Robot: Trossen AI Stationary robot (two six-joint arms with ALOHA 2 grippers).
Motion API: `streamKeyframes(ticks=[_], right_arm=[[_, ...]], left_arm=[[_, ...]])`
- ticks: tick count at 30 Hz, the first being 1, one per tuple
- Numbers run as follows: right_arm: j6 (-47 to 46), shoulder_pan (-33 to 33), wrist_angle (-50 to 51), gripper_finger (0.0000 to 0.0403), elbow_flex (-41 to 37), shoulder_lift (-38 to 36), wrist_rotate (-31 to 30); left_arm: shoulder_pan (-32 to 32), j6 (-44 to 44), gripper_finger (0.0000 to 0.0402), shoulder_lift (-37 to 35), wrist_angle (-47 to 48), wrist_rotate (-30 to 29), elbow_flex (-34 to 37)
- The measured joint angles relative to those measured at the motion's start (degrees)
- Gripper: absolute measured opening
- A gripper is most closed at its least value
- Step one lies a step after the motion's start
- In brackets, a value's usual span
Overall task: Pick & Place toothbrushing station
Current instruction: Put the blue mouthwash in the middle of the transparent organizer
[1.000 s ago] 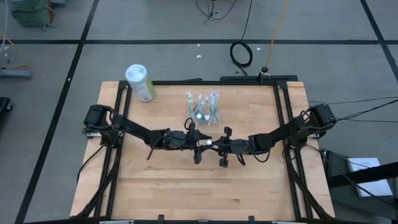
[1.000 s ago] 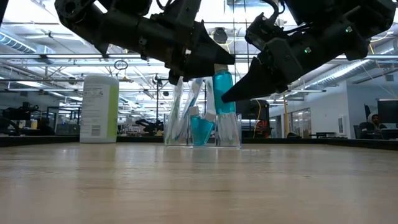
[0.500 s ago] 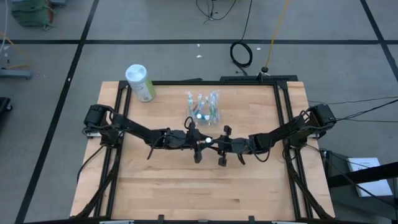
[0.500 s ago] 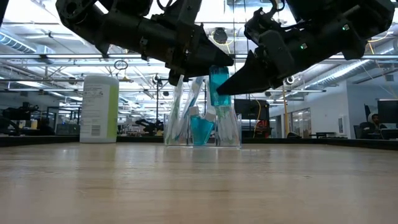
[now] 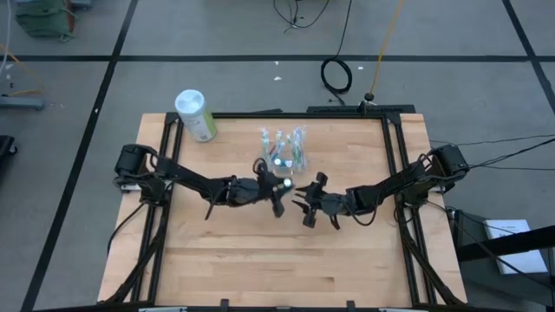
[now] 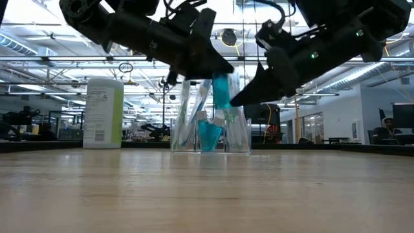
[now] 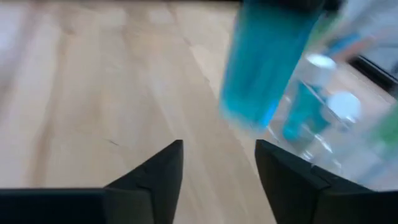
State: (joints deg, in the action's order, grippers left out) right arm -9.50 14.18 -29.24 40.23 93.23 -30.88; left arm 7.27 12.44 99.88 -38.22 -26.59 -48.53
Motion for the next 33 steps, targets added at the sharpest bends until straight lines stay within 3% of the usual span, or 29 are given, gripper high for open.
streamKeyframes(ticks=[5,11,14,19,33], right_arm=[[-3.15,-0.21,1.4,0.0222,0.0,0.02,-3.36],[-3.08,-0.62,0.16,0.0235,0.0,0.02,-3.36],[-2.99,-0.96,0.1,0.0234,0.0,0.02,-3.34],[-2.88,-1.99,0.14,0.0232,0.0,0.02,-3.34],[-3.33,-2.19,0.37,0.0231,0.0,0.02,1.0]], left_arm=[[-2.31,-2.91,0.0083,-2.9,3.19,-8.63,0.0],[-8.27,-3.76,0.0083,-3.01,0.67,-8.41,0.0],[-11.34,-5.59,0.0083,-2.8,0.64,-7.31,0.0],[-14.57,-7.67,0.0083,-2.8,0.83,2.47,0.0],[-16.17,-4.83,0.0083,-2.76,8.79,3.5,0.0]])
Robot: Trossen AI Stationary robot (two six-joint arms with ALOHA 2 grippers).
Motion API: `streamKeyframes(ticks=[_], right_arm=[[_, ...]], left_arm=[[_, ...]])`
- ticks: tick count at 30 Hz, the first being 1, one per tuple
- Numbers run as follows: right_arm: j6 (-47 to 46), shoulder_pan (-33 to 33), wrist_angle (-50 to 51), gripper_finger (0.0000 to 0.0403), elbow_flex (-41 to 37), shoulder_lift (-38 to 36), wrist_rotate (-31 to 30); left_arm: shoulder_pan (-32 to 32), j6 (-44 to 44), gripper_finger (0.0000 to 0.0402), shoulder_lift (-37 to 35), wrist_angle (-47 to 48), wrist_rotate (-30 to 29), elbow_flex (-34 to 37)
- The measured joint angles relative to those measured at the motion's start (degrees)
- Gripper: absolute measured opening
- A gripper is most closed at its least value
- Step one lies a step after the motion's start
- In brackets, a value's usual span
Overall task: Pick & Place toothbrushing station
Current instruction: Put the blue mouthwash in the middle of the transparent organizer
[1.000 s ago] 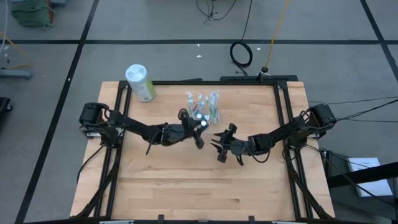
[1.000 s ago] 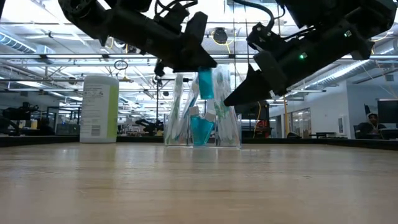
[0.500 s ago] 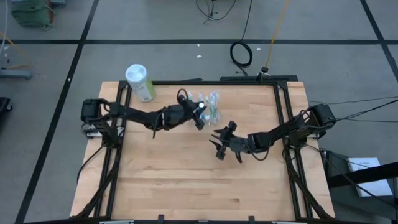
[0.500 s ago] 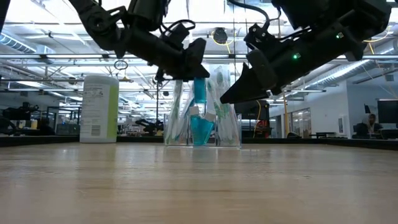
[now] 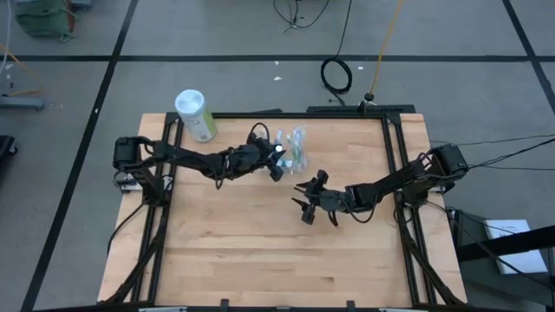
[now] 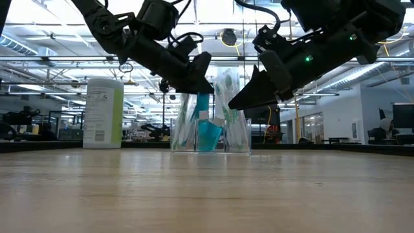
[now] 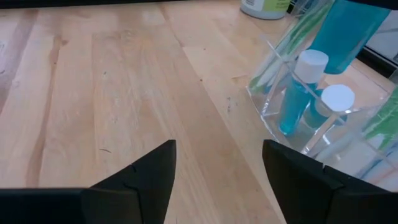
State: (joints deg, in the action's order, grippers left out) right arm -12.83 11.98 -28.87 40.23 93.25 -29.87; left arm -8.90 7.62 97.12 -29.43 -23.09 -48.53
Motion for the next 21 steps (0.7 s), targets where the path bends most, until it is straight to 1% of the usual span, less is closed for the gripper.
streamKeyframes(ticks=[8,11,13,14,18,21], right_arm=[[0.01,0.0,-0.01,0.0229,0.0,0.0,0.01],[0.01,0.0,-0.01,0.0228,0.0,0.0,0.01],[0.01,0.0,-0.01,0.0227,0.0,0.0,0.01],[0.0,-0.01,0.0,0.0226,0.0,0.0,0.01],[-0.22,0.09,0.45,0.0226,0.0,0.0,0.1],[-2.46,0.09,0.73,0.0224,-0.02,0.0,0.12]], left_arm=[[-0.51,0.73,0.0083,-0.02,0.84,2.36,-0.02],[-0.48,0.81,0.0083,0.68,1.04,0.71,-0.09],[-0.69,-0.05,0.0083,1.13,1.16,0.84,-0.06],[-0.87,0.03,0.0083,1.64,1.31,1.22,0.03],[-2.07,3.04,0.0083,3.58,0.59,5.91,0.06],[-2.08,3.02,0.0083,4.13,1.68,6.06,0.02]])
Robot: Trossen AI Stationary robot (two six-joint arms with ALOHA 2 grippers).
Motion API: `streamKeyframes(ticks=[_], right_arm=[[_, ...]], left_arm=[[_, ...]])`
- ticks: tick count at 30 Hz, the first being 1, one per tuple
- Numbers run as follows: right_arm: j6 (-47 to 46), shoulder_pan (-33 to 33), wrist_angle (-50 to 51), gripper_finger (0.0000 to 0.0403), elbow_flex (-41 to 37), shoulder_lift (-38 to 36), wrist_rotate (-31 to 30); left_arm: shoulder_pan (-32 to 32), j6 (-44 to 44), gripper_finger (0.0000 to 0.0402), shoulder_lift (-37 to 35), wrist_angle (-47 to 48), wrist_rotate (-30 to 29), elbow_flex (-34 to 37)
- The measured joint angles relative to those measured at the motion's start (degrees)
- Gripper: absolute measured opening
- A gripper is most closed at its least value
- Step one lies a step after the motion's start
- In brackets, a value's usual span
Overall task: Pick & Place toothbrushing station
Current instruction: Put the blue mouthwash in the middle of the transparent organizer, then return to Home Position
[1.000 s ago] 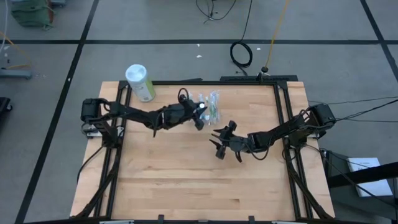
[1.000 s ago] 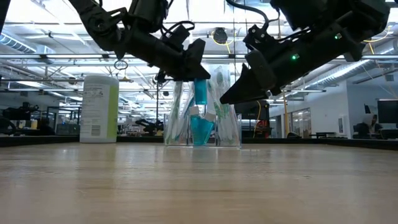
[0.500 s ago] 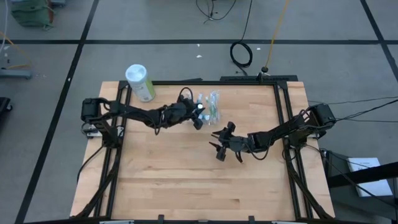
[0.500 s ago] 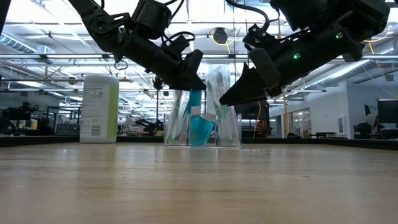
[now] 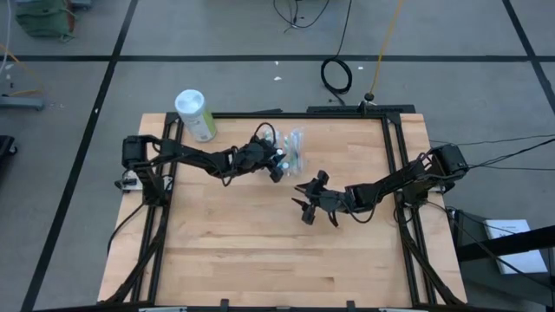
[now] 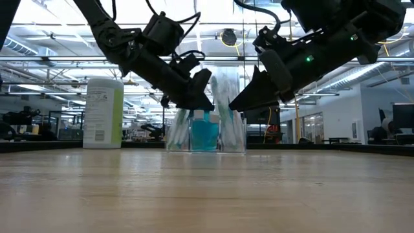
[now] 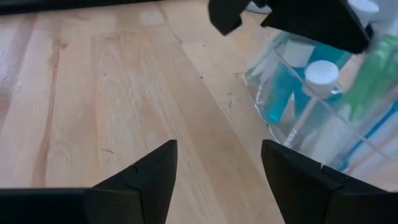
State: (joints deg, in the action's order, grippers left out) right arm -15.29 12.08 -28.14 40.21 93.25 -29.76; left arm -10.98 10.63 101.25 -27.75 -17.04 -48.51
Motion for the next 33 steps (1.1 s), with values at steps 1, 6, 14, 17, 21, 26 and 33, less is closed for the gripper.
streamKeyframes(ticks=[1,6,14,17,21,26,33], right_arm=[[-0.94,0.0,0.06,0.0224,0.02,0.0,0.02],[-3.45,0.02,1.05,0.0223,0.01,0.0,0.04],[-5.23,0.9,3.62,0.0224,0.0,0.0,0.23],[-5.19,1.31,3.32,0.0222,0.0,0.0,0.12],[-5.93,1.95,3.15,0.0219,-0.02,0.0,0.04],[-6.31,2.33,3.06,0.0217,-0.02,0.0,0.02],[-6.12,1.81,2.92,0.0217,-0.06,0.0,-0.11]], left_arm=[[0.11,-0.15,0.0083,0.0,-0.13,0.0,0.0],[0.46,-2.27,0.0131,-0.27,-2.22,0.44,0.07],[1.11,-3.5,0.0233,-2.19,-1.16,0.17,0.07],[1.75,-3.34,0.0242,-4.77,-0.32,-0.02,0.04],[3.33,-4.27,0.0231,-9.22,1.32,-0.15,0.07],[4.16,-13.37,0.0196,-16.28,7.14,0.28,-0.03],[-0.93,-13.42,0.0145,-23.3,20.71,0.07,-3.35]])
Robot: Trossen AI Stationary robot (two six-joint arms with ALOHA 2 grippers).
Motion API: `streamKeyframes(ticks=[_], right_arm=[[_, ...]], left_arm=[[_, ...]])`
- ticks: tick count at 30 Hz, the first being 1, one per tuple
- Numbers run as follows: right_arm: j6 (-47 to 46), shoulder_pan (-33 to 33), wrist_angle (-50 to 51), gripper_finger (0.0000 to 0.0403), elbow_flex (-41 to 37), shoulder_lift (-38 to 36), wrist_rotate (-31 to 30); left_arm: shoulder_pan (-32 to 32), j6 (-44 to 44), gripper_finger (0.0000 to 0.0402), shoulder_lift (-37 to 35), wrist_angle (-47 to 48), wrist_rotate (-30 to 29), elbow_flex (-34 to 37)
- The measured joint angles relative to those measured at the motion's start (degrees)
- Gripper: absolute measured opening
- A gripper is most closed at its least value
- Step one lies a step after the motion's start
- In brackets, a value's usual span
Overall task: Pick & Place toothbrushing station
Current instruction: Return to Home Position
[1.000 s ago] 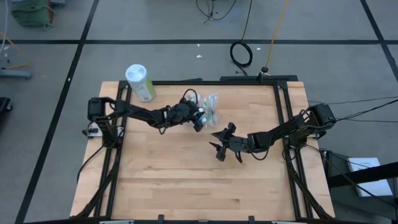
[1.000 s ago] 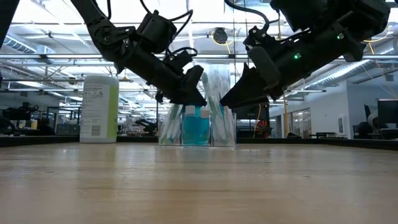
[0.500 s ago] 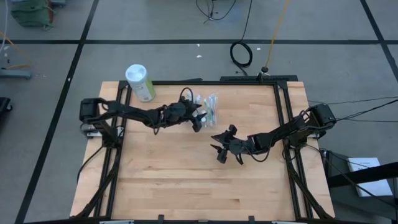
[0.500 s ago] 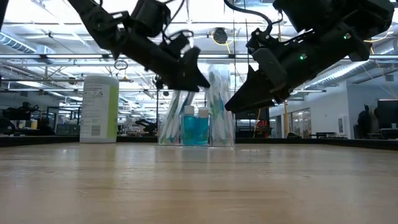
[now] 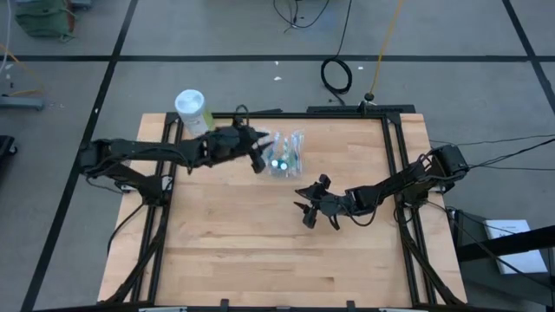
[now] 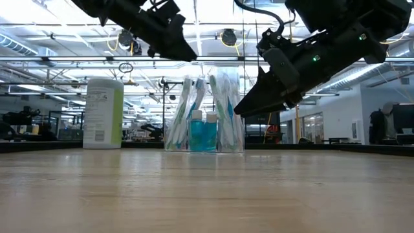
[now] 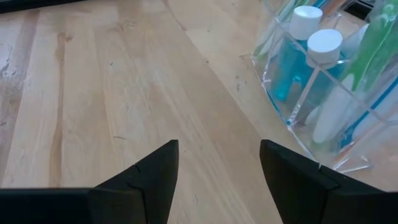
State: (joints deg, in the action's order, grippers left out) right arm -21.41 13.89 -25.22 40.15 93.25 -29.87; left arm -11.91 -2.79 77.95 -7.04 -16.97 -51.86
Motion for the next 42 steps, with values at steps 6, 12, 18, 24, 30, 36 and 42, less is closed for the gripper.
streamKeyframes(ticks=[6,12,18,24,30,36,42], right_arm=[[0.0,-0.04,0.2,0.0215,0.0,0.0,-0.01],[-0.01,0.08,0.21,0.0214,0.0,0.0,0.09],[0.07,0.09,0.23,0.0213,0.0,0.0,0.2],[4.16,0.23,0.98,0.0195,0.05,-4.76,7.27],[10.28,1.51,12.95,0.0143,0.01,-17.86,7.47],[23.76,3.04,14.22,0.0074,-5.11,-31.89,9.24],[28.77,1.02,5.0,0.0009,-16.54,-46.21,15.54]], left_arm=[[-1.23,4.84,0.01,-0.86,2.45,4.6,-0.19],[4.99,9.04,0.0033,0.58,9.17,4.89,-0.03],[8.19,7.55,0.001,-1.41,8.01,-4.08,-0.1],[12.66,3.55,0.0004,-9.81,12.02,-4.13,-0.1],[14.96,1.6,0.0013,-21.77,16.62,-4.09,0.99],[16.31,-2.78,0.0005,-33.73,14.01,-4.11,9.97],[17.63,-3.67,0.0013,-42.89,4.68,-4.07,23.35]])
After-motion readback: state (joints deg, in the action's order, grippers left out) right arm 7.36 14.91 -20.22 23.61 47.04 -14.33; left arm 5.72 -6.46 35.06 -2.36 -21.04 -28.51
